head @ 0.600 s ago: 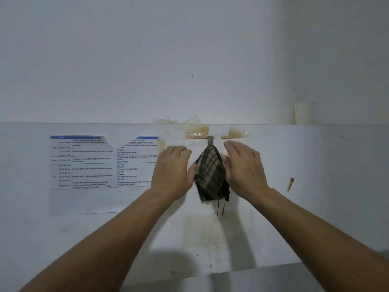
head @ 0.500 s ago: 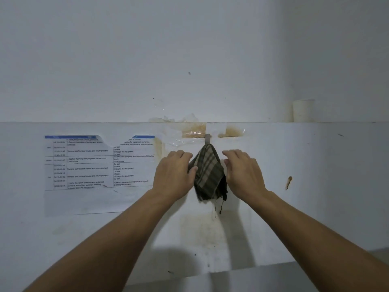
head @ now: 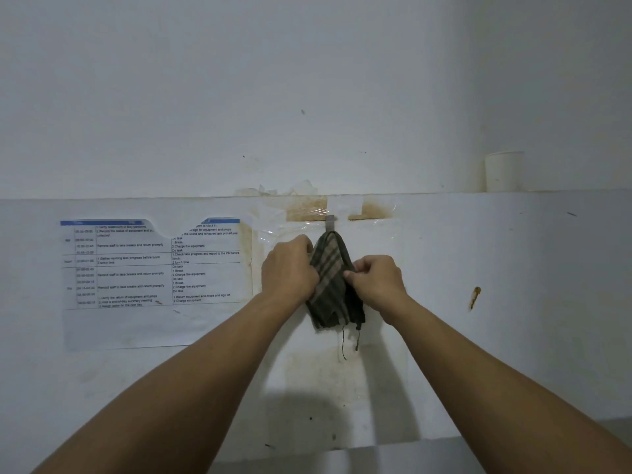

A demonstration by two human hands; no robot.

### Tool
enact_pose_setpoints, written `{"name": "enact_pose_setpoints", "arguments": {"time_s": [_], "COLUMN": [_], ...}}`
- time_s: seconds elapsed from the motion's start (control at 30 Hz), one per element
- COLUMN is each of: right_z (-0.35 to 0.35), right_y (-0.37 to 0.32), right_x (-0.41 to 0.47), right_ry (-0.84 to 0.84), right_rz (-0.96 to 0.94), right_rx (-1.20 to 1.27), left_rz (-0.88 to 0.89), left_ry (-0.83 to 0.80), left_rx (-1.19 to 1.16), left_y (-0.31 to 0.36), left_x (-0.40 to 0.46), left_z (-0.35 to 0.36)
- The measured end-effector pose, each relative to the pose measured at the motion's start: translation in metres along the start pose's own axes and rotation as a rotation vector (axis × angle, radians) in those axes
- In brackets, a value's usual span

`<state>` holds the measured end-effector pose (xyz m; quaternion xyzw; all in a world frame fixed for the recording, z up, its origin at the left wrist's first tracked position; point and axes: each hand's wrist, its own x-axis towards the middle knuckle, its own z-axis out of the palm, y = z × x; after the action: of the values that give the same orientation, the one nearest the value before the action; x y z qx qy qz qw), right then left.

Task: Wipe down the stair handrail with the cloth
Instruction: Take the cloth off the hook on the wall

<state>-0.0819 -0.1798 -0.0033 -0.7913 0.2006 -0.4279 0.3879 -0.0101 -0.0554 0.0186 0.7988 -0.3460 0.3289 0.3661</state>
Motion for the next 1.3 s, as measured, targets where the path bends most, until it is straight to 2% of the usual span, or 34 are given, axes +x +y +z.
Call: {"name": "enact_pose_setpoints", "arguments": {"time_s": [0.17,0.33,0.57,0.7,0.8,1.03,1.17,1.3], "right_z": [-0.016,-0.025,-0.012,0.008,0.034,0.156,0.225,0.288], "right_y": [-0.013,-0.023,-0.041,-0.056,-0.069,-0.118,-0.16,-0.211], "right_x": [0.011,0.01,-0.013,-0.034,-0.047,-0.116,-0.169,-0.228], "right_ry": [0.037,-0.008,-0.181,-0.443,-0.68,-1.271,-1.431,-1.557], "right_rz": [-0.038,-0.117,-0.314,-0.36,-0.317,-0.215,-0.2,-0.217], "right_rx": [0.067,0.092,0.148,0.161,0.196,0.296,0.406,0.561], "left_rz": [-0.099,-0.134,-0.171,-0.25,-0.28,-0.365,-0.476,-0.608], "left_ry": [0.044,0.072,0.054,0.047,0.012,0.044,0.057,0.143], "left_rx": [-0.202,-0.41,-0.406,-0.355,-0.321,-0.162,-0.064,-0.008], "left_y": [0.001,0.007,-0.015,-0.05,-0.076,-0.136,-0.176,-0.211], "left_x": [0.014,0.019,-0.001,-0.028,-0.053,-0.102,-0.139,-0.189], "left_z": [-0.024,-0.059,-0.105,-0.135,-0.162,-0.26,-0.333,-0.409]}}
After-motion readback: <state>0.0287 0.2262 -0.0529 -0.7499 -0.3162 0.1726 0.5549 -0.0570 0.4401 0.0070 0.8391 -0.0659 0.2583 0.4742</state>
